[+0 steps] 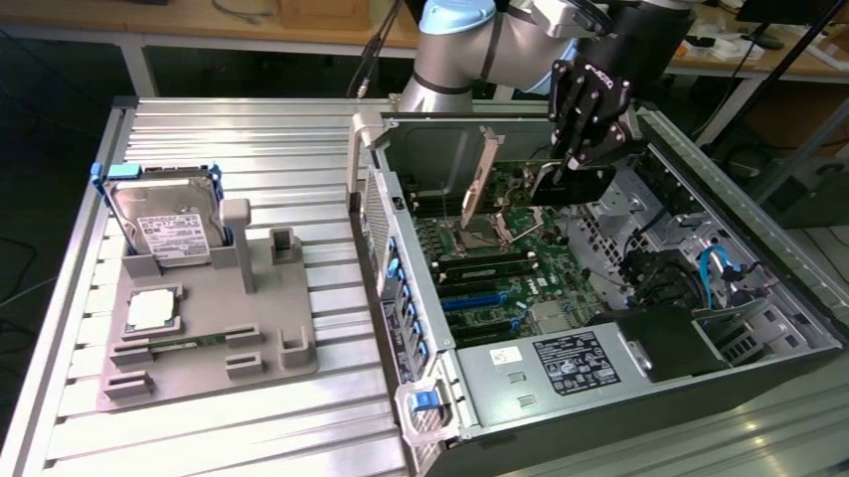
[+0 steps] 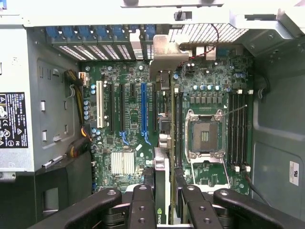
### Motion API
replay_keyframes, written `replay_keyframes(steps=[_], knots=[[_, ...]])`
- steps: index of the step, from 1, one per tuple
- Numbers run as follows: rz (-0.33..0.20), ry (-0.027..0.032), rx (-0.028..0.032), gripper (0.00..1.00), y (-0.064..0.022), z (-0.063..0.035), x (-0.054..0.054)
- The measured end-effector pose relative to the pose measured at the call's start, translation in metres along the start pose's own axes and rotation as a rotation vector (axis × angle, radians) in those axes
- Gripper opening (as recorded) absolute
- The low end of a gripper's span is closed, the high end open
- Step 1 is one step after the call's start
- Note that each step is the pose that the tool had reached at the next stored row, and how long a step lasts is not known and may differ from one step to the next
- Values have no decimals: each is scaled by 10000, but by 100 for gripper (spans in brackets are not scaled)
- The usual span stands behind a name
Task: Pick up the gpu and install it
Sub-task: 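Insert the gpu into the slot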
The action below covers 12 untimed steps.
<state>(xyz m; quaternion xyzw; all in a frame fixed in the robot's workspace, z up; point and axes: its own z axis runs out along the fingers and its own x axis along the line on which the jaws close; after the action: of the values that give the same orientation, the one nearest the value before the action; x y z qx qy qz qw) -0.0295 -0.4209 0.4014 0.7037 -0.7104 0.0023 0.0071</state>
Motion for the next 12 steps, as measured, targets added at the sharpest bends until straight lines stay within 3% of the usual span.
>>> replay_keyframes(steps=[6,12], knots=[[-24,0,2,27,-5,6,1],[-23,1,1,27,58,78,0]])
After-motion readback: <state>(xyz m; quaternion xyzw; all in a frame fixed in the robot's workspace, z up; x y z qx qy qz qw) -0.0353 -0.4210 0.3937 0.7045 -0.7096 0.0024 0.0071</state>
